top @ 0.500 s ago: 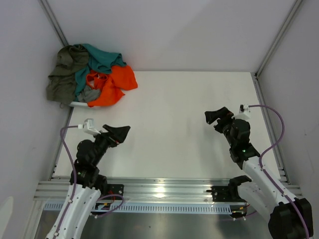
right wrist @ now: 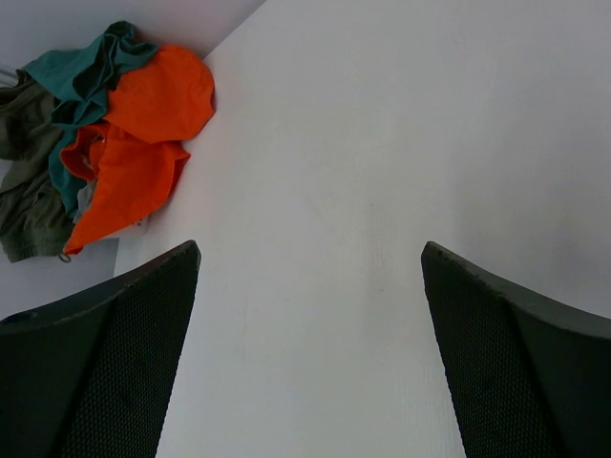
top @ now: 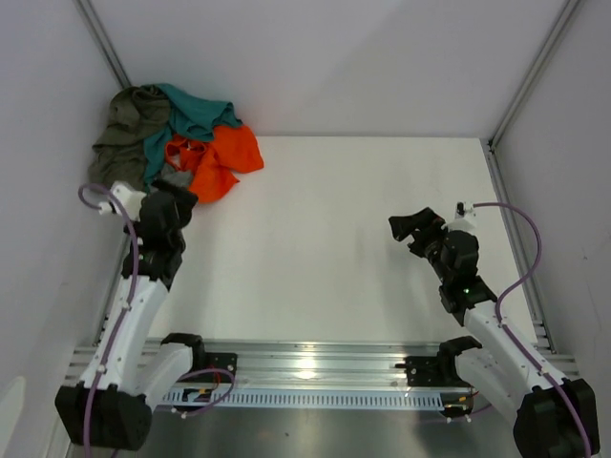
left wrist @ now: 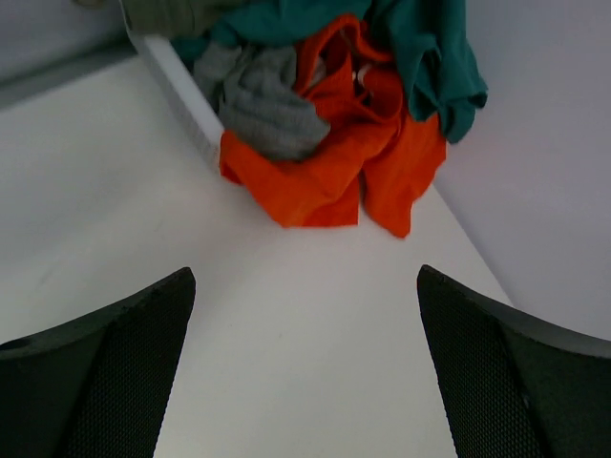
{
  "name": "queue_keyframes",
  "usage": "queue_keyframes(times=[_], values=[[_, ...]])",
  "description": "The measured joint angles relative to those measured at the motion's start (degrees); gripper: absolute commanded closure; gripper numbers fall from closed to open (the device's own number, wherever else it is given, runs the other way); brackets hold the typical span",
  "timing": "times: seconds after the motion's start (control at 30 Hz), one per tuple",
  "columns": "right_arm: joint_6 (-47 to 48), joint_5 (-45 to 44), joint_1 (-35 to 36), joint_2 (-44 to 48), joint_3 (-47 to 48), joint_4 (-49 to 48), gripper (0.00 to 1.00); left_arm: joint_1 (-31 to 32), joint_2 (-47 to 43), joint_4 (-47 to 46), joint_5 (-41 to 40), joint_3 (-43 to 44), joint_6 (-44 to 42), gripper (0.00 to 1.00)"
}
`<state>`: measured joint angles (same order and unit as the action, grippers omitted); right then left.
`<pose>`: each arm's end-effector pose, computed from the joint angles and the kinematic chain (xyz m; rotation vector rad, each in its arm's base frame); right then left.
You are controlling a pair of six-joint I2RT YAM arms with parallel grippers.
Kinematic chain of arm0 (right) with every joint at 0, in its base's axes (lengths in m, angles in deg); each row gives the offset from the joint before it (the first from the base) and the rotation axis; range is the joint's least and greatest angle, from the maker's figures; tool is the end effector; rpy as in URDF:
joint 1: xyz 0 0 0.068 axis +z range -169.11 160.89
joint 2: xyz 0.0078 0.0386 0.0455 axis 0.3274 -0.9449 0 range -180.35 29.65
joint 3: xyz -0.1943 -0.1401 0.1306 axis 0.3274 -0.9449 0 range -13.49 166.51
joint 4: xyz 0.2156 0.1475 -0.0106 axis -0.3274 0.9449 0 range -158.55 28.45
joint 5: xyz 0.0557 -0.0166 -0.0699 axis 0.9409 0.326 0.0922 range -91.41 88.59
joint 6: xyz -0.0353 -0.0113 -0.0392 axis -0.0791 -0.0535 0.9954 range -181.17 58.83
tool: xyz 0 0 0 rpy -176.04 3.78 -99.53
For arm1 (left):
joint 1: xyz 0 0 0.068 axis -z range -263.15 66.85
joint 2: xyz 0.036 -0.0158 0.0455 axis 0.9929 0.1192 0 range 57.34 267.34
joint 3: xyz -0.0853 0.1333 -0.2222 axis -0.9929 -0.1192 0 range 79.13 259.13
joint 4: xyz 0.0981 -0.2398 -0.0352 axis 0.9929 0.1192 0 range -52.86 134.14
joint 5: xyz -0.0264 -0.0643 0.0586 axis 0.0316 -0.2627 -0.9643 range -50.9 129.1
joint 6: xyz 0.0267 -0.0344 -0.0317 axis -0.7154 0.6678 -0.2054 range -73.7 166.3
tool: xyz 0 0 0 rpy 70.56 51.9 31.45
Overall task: Fold and stack the shorts
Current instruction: Grab the shorts from the pile
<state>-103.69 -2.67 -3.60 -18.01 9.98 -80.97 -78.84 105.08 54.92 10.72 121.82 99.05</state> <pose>0.1905 0.0521 0.2406 0.4437 1.7774 0.7052 0.1897 0.0026 0.3063 -1.0685 1.5992 -0.1802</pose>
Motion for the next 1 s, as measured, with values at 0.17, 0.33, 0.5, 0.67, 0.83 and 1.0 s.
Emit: queue_keyframes(times=[0.17, 0.33, 0.5, 0.67, 0.83, 1.0], values=[[-0.1, 1.6, 0.0, 0.0, -0.2, -0.6, 0.01, -5.6, 9.3, -2.7, -2.6, 9.6, -11.6, 0.01], [-0.1, 2.9, 0.2, 0.1, -0.3, -1.9, 0.01, -14.5, 14.3, -5.5, 0.1, 10.0, -18.9, 0.01], [0.1, 3.3, 0.8, 0.9, -1.8, -3.5, 0.01, -19.0, 20.7, -7.3, 3.2, 11.9, -23.3, 0.05], [0.5, 3.3, 1.6, 0.9, -2.8, -4.3, 0.01, -25.4, 29.2, -8.7, 7.4, 20.1, -25.9, 0.04], [0.9, 3.3, 2.0, 0.4, -2.8, -5.5, 0.00, -25.7, 36.2, -8.8, 9.4, 28.3, -27.6, 0.01], [1.0, 3.5, 2.7, -0.5, -2.8, -6.4, 0.00, -28.0, 46.0, -4.8, 11.7, 39.8, -27.5, 0.02]])
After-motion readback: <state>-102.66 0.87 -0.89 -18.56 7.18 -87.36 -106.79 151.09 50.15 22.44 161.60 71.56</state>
